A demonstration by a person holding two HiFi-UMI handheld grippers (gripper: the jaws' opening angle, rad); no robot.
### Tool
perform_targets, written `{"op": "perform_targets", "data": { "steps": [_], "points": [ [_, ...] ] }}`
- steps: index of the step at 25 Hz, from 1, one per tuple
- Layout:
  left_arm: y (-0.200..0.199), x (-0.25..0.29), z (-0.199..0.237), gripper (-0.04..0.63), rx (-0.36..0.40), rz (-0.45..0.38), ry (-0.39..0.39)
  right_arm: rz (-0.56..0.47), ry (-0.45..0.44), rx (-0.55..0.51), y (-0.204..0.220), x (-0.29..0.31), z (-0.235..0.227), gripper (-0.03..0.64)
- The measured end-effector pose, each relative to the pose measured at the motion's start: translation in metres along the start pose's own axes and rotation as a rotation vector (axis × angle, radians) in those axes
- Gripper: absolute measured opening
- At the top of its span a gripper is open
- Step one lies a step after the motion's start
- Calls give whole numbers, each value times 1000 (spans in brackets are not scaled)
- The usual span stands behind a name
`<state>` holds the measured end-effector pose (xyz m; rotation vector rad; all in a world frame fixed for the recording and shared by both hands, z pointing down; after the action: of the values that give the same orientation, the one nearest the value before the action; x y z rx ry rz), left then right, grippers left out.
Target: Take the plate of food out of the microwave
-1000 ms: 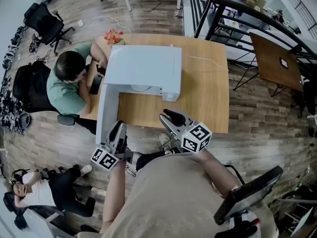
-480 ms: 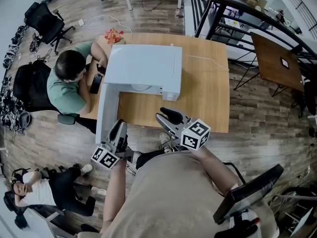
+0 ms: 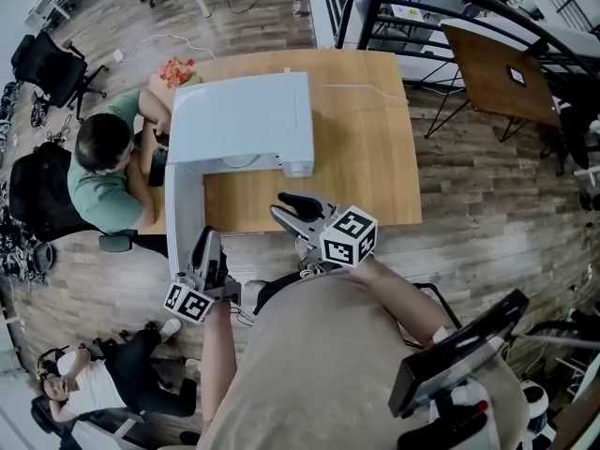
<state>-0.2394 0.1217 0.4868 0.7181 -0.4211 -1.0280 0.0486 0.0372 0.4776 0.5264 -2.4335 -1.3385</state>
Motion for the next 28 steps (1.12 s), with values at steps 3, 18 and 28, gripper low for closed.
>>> {"op": "perform_targets", "data": {
  "steps": [3,18,28],
  "points": [
    [1,3,2,92,3,4,-1,1,9,11,2,0,-4,114],
    [10,6,12,74,44,39,-107,37,124,180,34,20,-40,114],
    [-18,4,47,5,43,87,-160,70,279,305,67,77,-66,114]
  ]
}}
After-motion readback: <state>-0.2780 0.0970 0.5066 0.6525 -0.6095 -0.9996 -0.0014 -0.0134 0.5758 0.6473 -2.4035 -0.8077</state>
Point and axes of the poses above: the fingertips, and each gripper's own axes: x forward along the fingers, z to its left, y out of its underside, the point moved 10 cm from there along -x, backward along the fingers, and after that the axes turned 3 degrees about -x, right-handed, at the moved point
